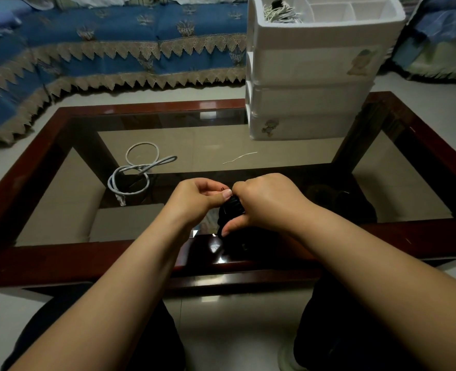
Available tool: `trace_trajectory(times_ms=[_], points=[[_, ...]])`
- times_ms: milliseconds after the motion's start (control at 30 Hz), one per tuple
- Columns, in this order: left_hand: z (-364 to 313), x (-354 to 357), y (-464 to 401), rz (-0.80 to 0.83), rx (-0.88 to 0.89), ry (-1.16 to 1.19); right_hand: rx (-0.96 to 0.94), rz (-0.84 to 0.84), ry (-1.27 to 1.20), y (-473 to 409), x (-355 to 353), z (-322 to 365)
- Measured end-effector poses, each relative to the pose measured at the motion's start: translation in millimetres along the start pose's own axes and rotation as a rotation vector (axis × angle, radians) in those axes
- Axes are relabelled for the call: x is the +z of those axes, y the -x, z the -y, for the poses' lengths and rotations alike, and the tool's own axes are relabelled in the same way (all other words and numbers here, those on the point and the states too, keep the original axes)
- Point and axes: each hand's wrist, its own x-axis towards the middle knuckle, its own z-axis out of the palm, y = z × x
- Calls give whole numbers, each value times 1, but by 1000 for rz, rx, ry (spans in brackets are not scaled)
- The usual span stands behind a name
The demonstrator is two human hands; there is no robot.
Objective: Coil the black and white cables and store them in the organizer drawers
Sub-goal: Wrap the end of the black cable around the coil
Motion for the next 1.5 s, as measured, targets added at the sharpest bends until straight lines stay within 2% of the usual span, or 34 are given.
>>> trace_trajectory(times_ms=[233,400,467,600,667,933,1100,1200,1367,1500], points=[[-2,-5,0,49,-35,-63,-36,-12,21,1,-1,0],[-5,-6,1,9,24,-157,-50,-16,21,-1,-1,0],[-6,-5,2,-46,101,-284,-60,-17,15,-2,-1,0],[-9,1,4,-244,327,-778,-63,-15,6,-3,-3,-1],[-10,0,3,-253,420,-902,-63,-30,16,-2,-3,-2],[-16,-13,-6,89,637,-1003,-111,-52,21,2,-6,-8],[-17,-21,-5,308,582,-1027,-134,-11,-85,7,-10,-7],[-18,-23,-3,318,596,-892,-60,60,-316,12,-15,-8],[-16,-18,0,294,594,-631,10,175,-1041,18,-21,-22],[-19,-10,3,321,603,-303,-30,223,-1470,15,-8,-26]])
